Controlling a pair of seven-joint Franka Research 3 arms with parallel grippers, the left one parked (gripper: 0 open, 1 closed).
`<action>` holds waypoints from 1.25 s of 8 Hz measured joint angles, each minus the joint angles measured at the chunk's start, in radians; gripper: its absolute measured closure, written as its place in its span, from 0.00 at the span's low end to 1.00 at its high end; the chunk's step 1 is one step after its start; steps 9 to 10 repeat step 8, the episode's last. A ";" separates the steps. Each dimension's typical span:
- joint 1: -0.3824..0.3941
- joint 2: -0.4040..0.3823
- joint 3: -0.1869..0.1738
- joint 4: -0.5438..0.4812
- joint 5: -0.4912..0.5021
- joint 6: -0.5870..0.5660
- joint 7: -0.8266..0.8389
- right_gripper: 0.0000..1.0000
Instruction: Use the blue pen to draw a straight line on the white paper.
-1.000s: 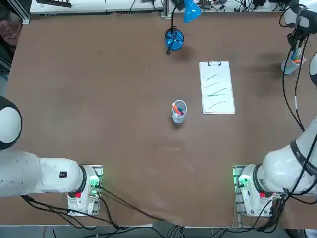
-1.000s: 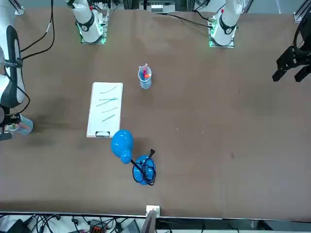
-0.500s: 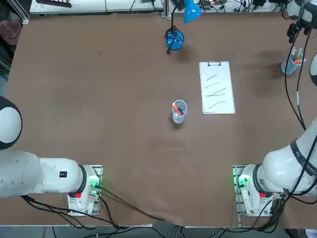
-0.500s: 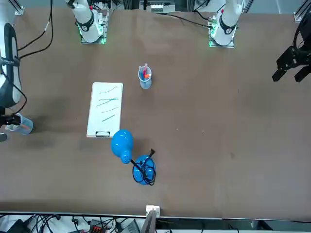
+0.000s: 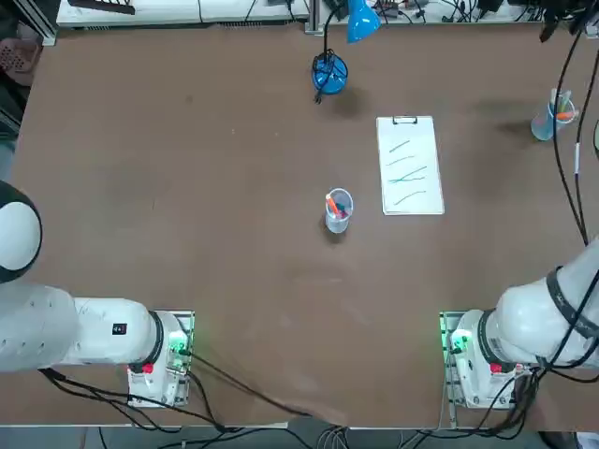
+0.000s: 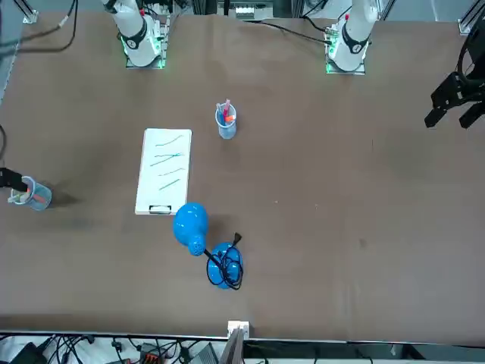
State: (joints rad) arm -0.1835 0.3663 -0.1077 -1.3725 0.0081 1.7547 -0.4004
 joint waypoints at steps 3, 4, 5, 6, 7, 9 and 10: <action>0.084 -0.157 0.031 -0.003 0.037 -0.131 0.133 0.00; 0.128 -0.210 0.041 -0.032 0.036 -0.157 0.210 0.00; 0.159 -0.272 0.053 -0.091 0.036 -0.172 0.252 0.00; 0.169 -0.335 0.071 -0.156 0.036 -0.193 0.269 0.00; 0.173 -0.379 0.088 -0.196 0.036 -0.224 0.274 0.00; 0.181 -0.404 0.097 -0.212 0.036 -0.243 0.276 0.00; 0.181 -0.404 0.097 -0.212 0.036 -0.243 0.276 0.00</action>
